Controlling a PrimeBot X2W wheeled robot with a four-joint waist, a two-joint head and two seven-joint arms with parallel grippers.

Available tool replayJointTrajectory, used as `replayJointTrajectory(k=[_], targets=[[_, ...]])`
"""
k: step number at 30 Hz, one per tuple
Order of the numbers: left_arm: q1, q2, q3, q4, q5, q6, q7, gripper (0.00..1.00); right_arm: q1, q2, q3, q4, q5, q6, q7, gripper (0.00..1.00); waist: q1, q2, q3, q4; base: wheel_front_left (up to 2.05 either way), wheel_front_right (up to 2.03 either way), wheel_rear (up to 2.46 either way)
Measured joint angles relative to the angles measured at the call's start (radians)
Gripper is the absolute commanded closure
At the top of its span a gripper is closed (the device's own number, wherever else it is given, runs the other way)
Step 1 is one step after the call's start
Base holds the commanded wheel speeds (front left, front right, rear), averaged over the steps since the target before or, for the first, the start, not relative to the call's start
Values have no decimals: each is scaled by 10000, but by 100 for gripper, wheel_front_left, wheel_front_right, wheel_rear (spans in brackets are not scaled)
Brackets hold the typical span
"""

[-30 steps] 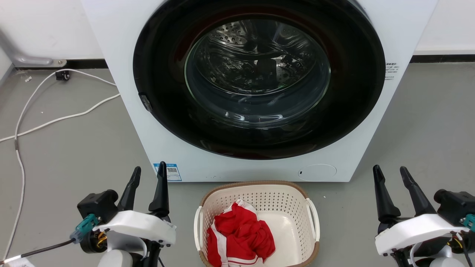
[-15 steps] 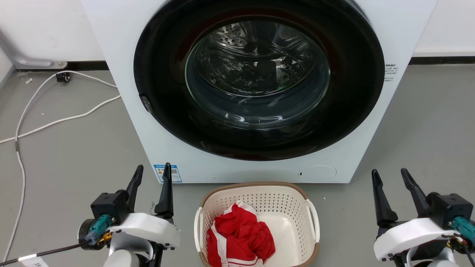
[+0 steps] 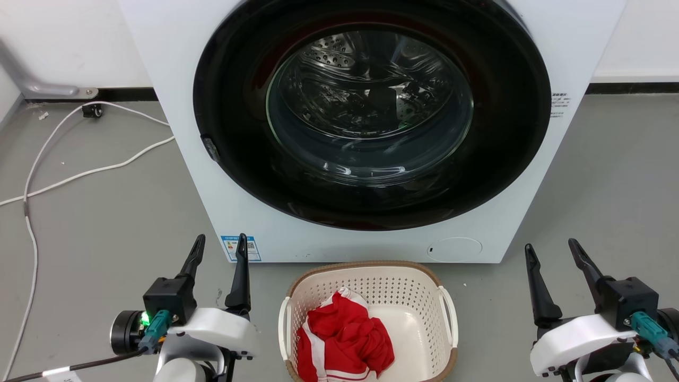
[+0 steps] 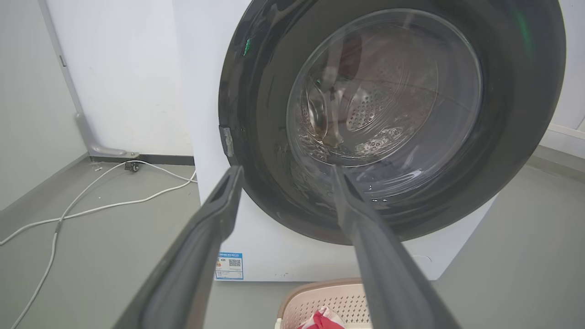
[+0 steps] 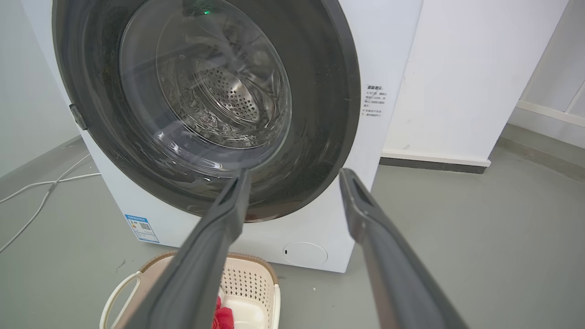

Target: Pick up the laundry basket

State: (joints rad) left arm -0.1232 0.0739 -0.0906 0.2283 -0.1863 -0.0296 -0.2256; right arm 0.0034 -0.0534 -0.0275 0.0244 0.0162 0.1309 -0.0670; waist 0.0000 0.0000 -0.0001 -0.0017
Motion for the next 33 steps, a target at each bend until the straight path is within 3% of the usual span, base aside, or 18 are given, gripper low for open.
replayJointTrajectory(k=[20,33], targets=[[-7,-10,-17,15,1172,174,-345,0,19,10,-224,81,-826,2,-359,0,0,0,108,-12,0,0,0],[-11,-71,75,117,1011,150,-360,0,5,12,-209,314,-663,2,-426,0,0,0,98,26,0,0,0]])
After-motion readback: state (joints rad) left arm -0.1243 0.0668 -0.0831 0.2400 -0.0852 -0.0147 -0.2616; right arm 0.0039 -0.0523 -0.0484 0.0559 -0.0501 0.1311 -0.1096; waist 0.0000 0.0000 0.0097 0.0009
